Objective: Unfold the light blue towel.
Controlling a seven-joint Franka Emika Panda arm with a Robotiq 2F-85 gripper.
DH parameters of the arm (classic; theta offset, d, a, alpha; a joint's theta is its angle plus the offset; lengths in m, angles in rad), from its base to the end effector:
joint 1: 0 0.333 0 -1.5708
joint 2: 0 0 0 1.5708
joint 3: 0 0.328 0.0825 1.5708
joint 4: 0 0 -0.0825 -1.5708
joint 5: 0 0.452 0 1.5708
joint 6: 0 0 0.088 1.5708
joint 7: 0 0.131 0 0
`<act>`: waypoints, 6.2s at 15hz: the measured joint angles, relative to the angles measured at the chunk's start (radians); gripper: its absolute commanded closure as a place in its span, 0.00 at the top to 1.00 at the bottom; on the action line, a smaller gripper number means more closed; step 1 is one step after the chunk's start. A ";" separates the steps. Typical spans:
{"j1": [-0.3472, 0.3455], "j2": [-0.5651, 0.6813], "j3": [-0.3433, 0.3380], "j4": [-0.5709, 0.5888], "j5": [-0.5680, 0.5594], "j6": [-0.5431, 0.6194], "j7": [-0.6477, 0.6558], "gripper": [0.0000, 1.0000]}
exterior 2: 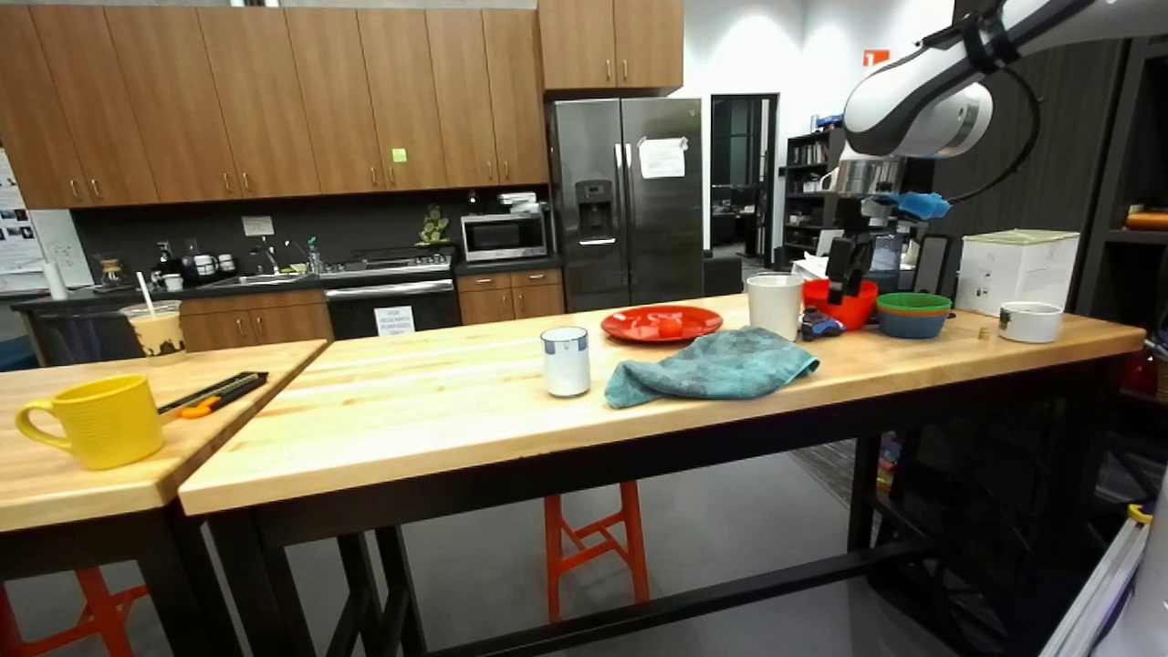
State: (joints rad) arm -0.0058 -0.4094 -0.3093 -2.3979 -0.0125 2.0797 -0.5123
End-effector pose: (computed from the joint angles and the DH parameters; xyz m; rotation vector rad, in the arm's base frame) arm 0.4688 -0.1533 0.4269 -3.0453 -0.3403 -0.1706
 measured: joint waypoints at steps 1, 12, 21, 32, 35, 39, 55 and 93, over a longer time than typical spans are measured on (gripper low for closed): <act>0.000 0.000 0.000 0.000 0.000 0.000 0.000 1.00; 0.000 0.000 0.000 0.000 0.000 0.000 0.000 1.00; 0.000 0.000 0.000 0.000 0.000 0.000 0.000 1.00; 0.000 0.000 0.000 0.000 0.000 0.000 0.000 1.00; 0.000 0.000 0.000 0.000 0.000 0.000 0.000 1.00; -0.004 0.003 0.009 -0.010 0.002 0.004 -0.001 1.00; 0.050 0.105 0.076 -0.062 0.254 0.133 -0.194 1.00; -0.233 -0.241 0.064 -0.046 -0.140 0.217 -0.014 0.02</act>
State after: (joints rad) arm -0.2384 -0.6502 -0.2450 -2.4440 -0.1525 2.2965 -0.5266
